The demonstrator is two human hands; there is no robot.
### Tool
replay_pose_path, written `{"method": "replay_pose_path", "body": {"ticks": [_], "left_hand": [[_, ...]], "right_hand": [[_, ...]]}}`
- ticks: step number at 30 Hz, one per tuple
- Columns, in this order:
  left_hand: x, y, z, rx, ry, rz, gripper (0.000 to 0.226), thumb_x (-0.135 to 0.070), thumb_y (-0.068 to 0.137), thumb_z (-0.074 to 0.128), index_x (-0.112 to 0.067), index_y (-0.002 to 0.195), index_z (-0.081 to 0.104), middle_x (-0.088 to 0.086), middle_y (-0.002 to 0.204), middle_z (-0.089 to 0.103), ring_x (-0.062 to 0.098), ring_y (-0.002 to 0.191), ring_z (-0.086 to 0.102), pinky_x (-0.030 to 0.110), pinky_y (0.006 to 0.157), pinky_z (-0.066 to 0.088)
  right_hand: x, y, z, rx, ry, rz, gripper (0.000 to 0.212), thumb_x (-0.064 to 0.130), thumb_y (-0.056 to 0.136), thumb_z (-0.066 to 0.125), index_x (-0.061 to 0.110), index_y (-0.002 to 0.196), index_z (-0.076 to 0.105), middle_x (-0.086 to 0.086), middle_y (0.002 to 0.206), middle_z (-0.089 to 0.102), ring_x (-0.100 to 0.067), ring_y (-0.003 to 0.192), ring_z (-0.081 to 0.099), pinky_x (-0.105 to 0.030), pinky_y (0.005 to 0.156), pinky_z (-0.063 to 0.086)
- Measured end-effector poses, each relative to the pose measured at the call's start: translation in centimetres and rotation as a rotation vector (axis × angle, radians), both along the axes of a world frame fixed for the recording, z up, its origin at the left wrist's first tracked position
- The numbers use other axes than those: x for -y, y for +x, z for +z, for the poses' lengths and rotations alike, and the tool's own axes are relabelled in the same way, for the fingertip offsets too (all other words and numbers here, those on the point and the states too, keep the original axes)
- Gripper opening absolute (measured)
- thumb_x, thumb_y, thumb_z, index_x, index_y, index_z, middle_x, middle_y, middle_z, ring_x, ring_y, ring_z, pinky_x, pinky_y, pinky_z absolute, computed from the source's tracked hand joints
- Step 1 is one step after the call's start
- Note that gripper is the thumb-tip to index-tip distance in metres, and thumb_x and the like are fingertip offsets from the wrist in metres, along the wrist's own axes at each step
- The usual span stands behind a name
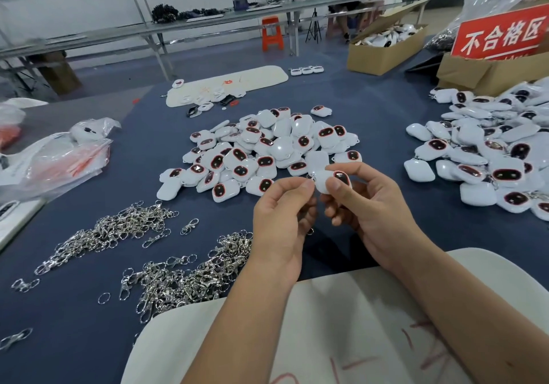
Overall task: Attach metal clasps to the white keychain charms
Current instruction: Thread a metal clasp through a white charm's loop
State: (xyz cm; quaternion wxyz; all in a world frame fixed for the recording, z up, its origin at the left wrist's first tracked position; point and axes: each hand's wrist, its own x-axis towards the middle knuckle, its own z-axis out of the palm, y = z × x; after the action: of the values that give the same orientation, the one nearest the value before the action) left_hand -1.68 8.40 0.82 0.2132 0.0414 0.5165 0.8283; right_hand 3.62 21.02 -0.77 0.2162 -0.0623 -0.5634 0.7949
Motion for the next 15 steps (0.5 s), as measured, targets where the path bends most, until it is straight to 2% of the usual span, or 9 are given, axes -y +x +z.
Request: {"method": "replay_pose_path", "body": {"ticks": [4, 7, 12, 15], "left_hand": [[-0.14, -0.09, -0.20, -0.042, 0.029, 0.018, 0.009, 0.000, 0.096, 0.062, -0.007, 0.090, 0.064, 0.015, 0.083, 0.060, 0.018, 0.071, 0.056, 0.026, 0.068, 0.047], [-0.21, -0.23, -0.46, -0.088, 0.027, 0.043, 0.018, 0.002, 0.093, 0.065, -0.012, 0.081, 0.066, 0.008, 0.074, 0.066, 0.015, 0.067, 0.059, 0.020, 0.063, 0.050], [-0.23, -0.46, -0.71, -0.098, 0.065, 0.094, 0.017, 0.005, 0.092, 0.065, -0.010, 0.084, 0.070, 0.005, 0.070, 0.067, 0.014, 0.064, 0.061, 0.019, 0.062, 0.053], [-0.32, -0.72, -0.99, -0.209, -0.028, 0.164, 0.019, 0.006, 0.091, 0.067, -0.010, 0.081, 0.071, 0.003, 0.063, 0.064, 0.014, 0.061, 0.057, 0.022, 0.063, 0.051]], "right_hand": [[0.01, 0.01, 0.01, 0.008, -0.002, 0.010, 0.053, 0.034, 0.074, 0.083, 0.005, 0.116, 0.068, -0.012, 0.079, 0.074, -0.017, 0.058, 0.063, -0.022, 0.051, 0.052], [-0.15, -0.07, -0.04, 0.014, -0.022, 0.017, 0.052, 0.036, 0.073, 0.083, 0.008, 0.114, 0.070, -0.011, 0.079, 0.074, -0.015, 0.057, 0.063, -0.021, 0.050, 0.051], [-0.30, -0.20, -0.21, 0.017, -0.040, 0.034, 0.052, 0.037, 0.071, 0.085, 0.008, 0.111, 0.071, -0.012, 0.080, 0.073, -0.015, 0.056, 0.063, -0.021, 0.050, 0.051], [-0.34, -0.27, -0.28, 0.023, -0.041, 0.009, 0.053, 0.039, 0.070, 0.084, 0.006, 0.110, 0.071, -0.013, 0.079, 0.072, -0.015, 0.056, 0.062, -0.021, 0.050, 0.050]]}}
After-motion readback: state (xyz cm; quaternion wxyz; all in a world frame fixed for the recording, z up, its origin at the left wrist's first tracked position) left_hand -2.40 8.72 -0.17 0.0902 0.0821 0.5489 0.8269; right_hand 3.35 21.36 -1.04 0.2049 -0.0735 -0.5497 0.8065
